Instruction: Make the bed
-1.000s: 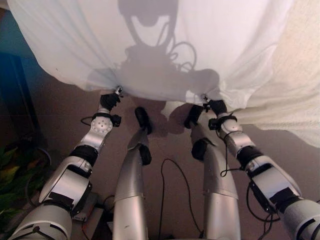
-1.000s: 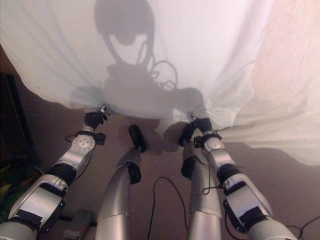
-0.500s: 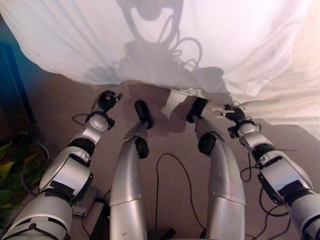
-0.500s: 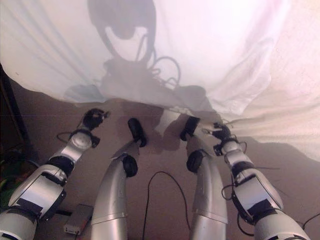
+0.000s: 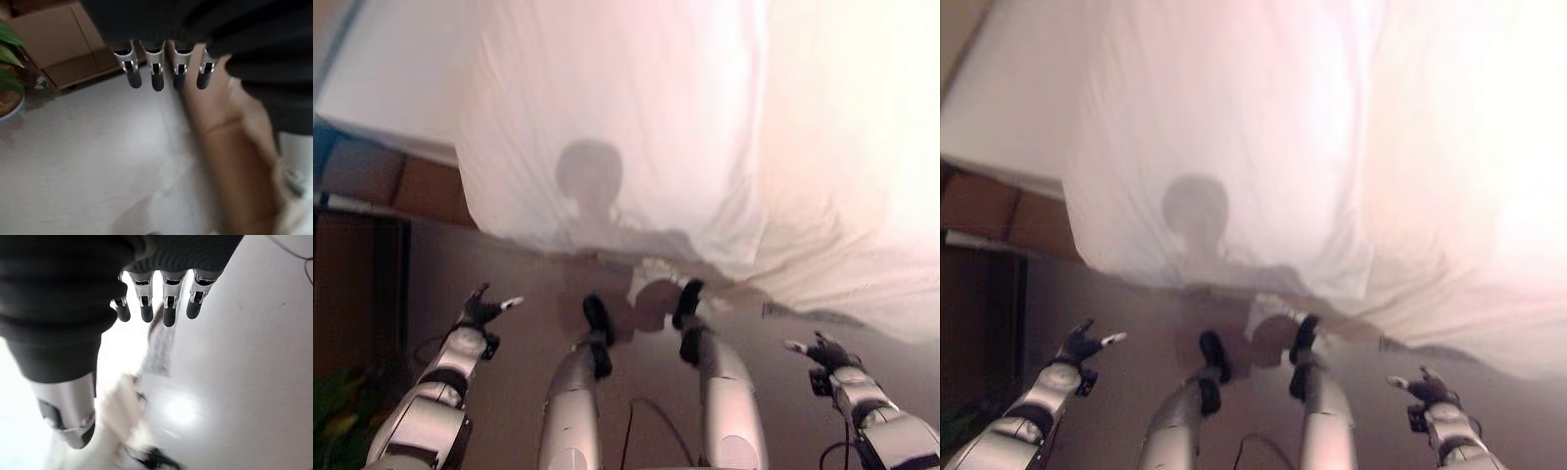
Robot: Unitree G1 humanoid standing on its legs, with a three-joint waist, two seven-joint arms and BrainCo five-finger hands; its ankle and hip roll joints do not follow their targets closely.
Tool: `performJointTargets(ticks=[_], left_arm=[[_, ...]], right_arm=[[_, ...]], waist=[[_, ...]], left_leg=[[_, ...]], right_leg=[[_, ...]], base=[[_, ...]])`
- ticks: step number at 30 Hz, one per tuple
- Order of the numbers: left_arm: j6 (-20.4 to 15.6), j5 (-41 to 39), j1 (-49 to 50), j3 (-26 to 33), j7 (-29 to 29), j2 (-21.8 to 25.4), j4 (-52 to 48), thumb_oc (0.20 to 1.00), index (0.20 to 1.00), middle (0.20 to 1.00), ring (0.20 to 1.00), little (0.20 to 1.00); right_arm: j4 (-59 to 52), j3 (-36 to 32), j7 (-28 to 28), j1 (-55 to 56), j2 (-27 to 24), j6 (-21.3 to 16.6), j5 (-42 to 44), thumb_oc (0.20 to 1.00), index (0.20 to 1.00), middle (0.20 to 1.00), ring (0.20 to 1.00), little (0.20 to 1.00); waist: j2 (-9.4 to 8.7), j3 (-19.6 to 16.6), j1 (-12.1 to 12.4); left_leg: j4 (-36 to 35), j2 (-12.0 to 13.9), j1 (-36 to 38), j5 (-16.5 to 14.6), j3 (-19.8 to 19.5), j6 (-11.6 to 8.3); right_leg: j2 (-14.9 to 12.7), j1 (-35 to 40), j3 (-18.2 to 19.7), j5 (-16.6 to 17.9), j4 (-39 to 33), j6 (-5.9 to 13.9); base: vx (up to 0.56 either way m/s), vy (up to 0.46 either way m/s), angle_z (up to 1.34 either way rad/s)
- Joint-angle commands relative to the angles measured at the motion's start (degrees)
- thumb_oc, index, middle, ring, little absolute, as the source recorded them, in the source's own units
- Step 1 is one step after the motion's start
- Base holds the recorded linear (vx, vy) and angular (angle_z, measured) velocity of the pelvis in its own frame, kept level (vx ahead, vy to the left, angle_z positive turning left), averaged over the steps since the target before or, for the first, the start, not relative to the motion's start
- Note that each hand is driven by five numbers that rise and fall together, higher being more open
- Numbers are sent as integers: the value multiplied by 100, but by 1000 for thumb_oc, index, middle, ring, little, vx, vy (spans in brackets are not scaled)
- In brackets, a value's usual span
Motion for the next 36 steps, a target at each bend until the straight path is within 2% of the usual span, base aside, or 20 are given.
performJointTargets(ticks=[1, 2, 3, 5, 6, 7, 11, 12, 16, 17, 21, 22, 23, 24, 25, 26, 27, 29, 33, 36], left_arm=[[-417, -941, 176, 617, 492, 33, 1, 1000, 1000, 1000, 1000, 1000], [-758, -1533, 555, 1176, 788, -106, -577, 1000, 1000, 1000, 1000, 1000], [-747, -1534, 611, 1183, 801, -119, -624, 1000, 1000, 1000, 1000, 1000], [-1329, -2149, 1093, 1845, 1331, -394, -1941, 1000, 1000, 1000, 1000, 1000], [-1317, -2143, 1131, 1847, 1337, -399, -1967, 1000, 1000, 1000, 1000, 1000], [-1591, -2134, 1443, 2190, 1700, -537, -3304, 1000, 1000, 1000, 1000, 1000], [-1748, -1537, 1639, 2337, 2110, -630, -4579, 1000, 1000, 1000, 1000, 1000], [-1839, -1154, 1614, 2290, 2127, -636, -5214, 1000, 1000, 1000, 1000, 1000], [-1934, -926, 1344, 2142, 1977, -490, -6012, 1000, 1000, 1000, 1000, 1000], [-2043, -1113, 1084, 1817, 1489, -243, -6189, 1000, 1000, 1000, 1000, 1000], [-2132, -1288, 749, 1374, 904, -8, -6366, 1000, 1000, 1000, 1000, 1000], [-2135, -1489, 415, 948, 553, 121, -6374, 1000, 1000, 1000, 1000, 1000], [-2143, -1503, 397, 949, 541, 128, -6357, 1000, 1000, 1000, 1000, 1000], [-2061, -2007, -82, 315, 18, 271, -6194, 1000, 1000, 1000, 1000, 1000], [-2074, -2029, -117, 315, -1, 283, -6164, 1000, 1000, 1000, 1000, 1000], [-2000, -2291, -633, -199, -249, 321, -5954, 1000, 1000, 1000, 1000, 1000], [-2013, -2311, -688, -201, -265, 326, -5920, 1000, 1000, 1000, 1000, 1000], [-1894, -2594, -1599, -1046, -387, 52, -5297, 1000, 1000, 1000, 1000, 1000], [-1747, -2830, -2459, -1771, -442, -280, -4716, 1000, 1000, 1000, 1000, 1000], [-1600, -2808, -3307, -2337, -306, -505, -4171, 1000, 1000, 1000, 1000, 1000]], right_arm=[[-293, -454, -372, 129, -154, -279, 359, 1000, 1000, 1000, 1000, 1000], [-844, -856, -561, 384, -35, -546, 758, 1000, 1000, 1000, 1000, 1000], [-884, -847, -575, 427, -29, -536, 758, 1000, 1000, 1000, 1000, 1000], [-2389, -1299, -1118, 788, 184, -878, 746, 1000, 1000, 1000, 1000, 1000], [-2429, -1294, -1137, 826, 198, -856, 730, 1000, 1000, 1000, 1000, 1000], [-3406, -1535, -1321, 1073, 326, -1058, 638, 1000, 1000, 1000, 1000, 1000], [-4477, -1579, -1462, 1252, 326, -1193, 189, 1000, 1000, 1000, 1000, 1000], [-5050, -1521, -1356, 1217, 315, -1401, 8, 1000, 1000, 1000, 1000, 1000], [-5504, -1432, -1188, 982, 257, -1526, 93, 1000, 1000, 1000, 1000, 1000], [-5759, -1216, -884, 753, 164, -1563, 279, 1000, 1000, 1000, 1000, 1000], [-6138, -906, -567, 417, 4, -1597, 315, 1000, 1000, 1000, 1000, 1000], [-6246, -515, -320, 63, -76, -1583, 405, 1000, 1000, 1000, 1000, 1000], [-6237, -517, -316, 48, -77, -1586, 410, 1000, 1000, 1000, 1000, 1000], [-6276, 83, -8, -447, -106, -1499, 610, 1000, 1000, 1000, 1000, 1000], [-6258, 79, -2, -475, -107, -1504, 618, 1000, 1000, 1000, 1000, 1000], [-6145, 560, 143, -959, -100, -1410, 722, 1000, 1000, 1000, 1000, 1000], [-6123, 552, 146, -1004, -108, -1417, 729, 1000, 1000, 1000, 1000, 1000], [-5455, 1258, 208, -1757, 45, -1308, 878, 1000, 1000, 1000, 1000, 1000], [-4855, 1727, 70, -2614, 228, -1162, 928, 1000, 1000, 1000, 1000, 1000], [-4407, 1954, -256, -3587, 439, -1166, 992, 1000, 1000, 1000, 1000, 1000]], waist=[[52, -401, 125], [70, -754, 154], [73, -755, 146], [75, -1191, 145], [90, -1222, 142], [76, -1510, 154], [86, -1846, 159], [81, -1956, 175], [82, -2037, 172], [83, -2044, 169], [81, -1993, 182], [75, -1917, 190], [73, -1913, 190], [63, -1690, 179], [58, -1688, 182], [81, -1347, 187], [62, -1315, 189], [101, -879, 183], [155, -239, 153], [128, 247, 117]], left_leg=[[-259, -116, 290, 127, -164, -148], [-451, -179, 649, 138, -182, -160], [-477, -182, 689, 146, -183, -162], [-732, -262, 1122, 235, -101, -108], [-760, -262, 1190, 142, -203, -159], [-867, -325, 1379, 192, -107, -84], [-1091, -385, 1713, 162, -80, -71], [-1171, -420, 1815, 154, -108, -51], [-1251, -451, 1919, 143, -113, -29], [-1253, -461, 1957, 131, -107, -18], [-1223, -454, 1965, 111, -108, -5], [-1169, -449, 1866, 120, -115, 1], [-1162, -448, 1855, 117, -114, 2], [-1045, -431, 1597, 159, -126, 1], [-1026, -430, 1569, 152, -125, 2], [-805, -415, 1200, 89, -254, -43], [-762, -417, 1108, 183, -167, 7], [-496, -349, 678, 113, -322, -45], [-179, -261, 70, 135, -338, -44], [732, -45, -1142, -8, -356, -30]], right_leg=[[-139, 287, -94, -184, 240, 700], [-76, 663, -131, -210, 67, 759], [-71, 701, -136, -205, 50, 763], [-38, 1118, -253, -160, -169, 749], [-9, 1168, -161, -247, -164, 820], [-44, 1339, -276, -156, -269, 796], [-30, 1661, -299, -155, -439, 839], [-37, 1766, -317, -146, -483, 849], [-64, 1853, -330, -131, -480, 862], [-53, 1858, -319, -137, -432, 848], [-58, 1835, -304, -158, -361, 840], [-54, 1748, -286, -149, -313, 833], [-56, 1737, -284, -151, -307, 832], [-64, 1477, -258, -91, -244, 826], [-68, 1452, -254, -94, -231, 825], [-61, 1103, -112, -138, -90, 879], [-91, 1036, -190, -47, -95, 802], [-120, 637, -58, -92, 88, 843], [-167, 62, -74, -43, 287, 796], [-245, -1056, 49, -200, 958, 665]], base=[[235, -5, -16], [113, 8, -9], [209, 22, -11], [109, 28, -3], [99, 37, 5], [128, 25, 3], [160, 49, 5], [51, 31, 4], [69, 32, 0], [64, 23, -3], [65, 19, -1], [0, 0, 0], [-118, -6, 1], [-123, -8, 1], [-291, -5, -4], [-248, -1, -7], [-320, 0, -9], [-243, 3, -2], [-191, -5, -1], [-176, -57, -9]])
